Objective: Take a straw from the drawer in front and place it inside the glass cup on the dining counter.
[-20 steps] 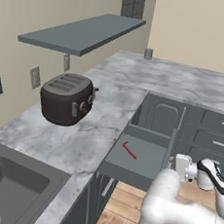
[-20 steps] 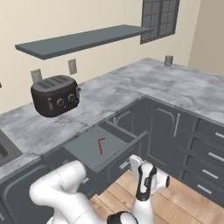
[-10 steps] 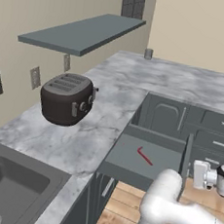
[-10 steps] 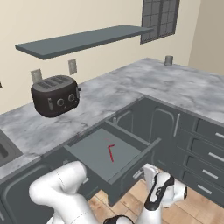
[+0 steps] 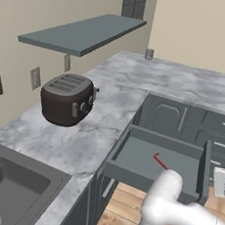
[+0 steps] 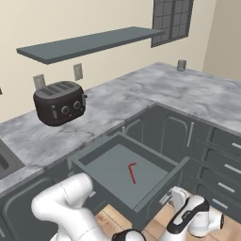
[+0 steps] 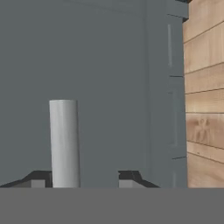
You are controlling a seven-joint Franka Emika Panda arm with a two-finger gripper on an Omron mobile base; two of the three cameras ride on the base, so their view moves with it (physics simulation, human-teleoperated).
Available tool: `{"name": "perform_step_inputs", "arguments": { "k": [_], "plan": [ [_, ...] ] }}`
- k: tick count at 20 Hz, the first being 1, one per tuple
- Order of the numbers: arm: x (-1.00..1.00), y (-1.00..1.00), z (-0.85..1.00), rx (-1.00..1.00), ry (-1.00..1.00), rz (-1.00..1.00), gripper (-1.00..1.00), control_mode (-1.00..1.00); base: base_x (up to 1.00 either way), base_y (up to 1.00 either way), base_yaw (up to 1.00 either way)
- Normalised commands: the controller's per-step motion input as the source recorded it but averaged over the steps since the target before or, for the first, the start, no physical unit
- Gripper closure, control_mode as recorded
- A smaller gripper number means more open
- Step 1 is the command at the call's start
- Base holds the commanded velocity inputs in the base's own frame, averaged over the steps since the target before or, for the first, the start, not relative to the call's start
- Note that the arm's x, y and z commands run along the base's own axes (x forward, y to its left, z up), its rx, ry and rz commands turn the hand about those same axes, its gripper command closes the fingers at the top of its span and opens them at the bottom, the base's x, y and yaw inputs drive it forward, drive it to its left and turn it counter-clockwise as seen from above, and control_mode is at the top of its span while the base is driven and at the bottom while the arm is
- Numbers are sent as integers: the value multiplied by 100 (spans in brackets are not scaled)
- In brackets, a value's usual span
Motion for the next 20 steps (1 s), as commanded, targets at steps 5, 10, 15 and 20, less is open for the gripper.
{"name": "perform_step_inputs", "arguments": {
  "k": [5,10,15,20],
  "plan": [
    [-26,-91,-36,0,3,-2,-100,-100,0,0,0],
    [-10,-9,31,-17,-12,-15,-100,-100,0,0,0],
    [-18,0,74,-26,-32,-10,-100,-100,0,0,0],
    [-22,27,100,-32,-37,-5,-100,-100,0,0,0]
  ]
}}
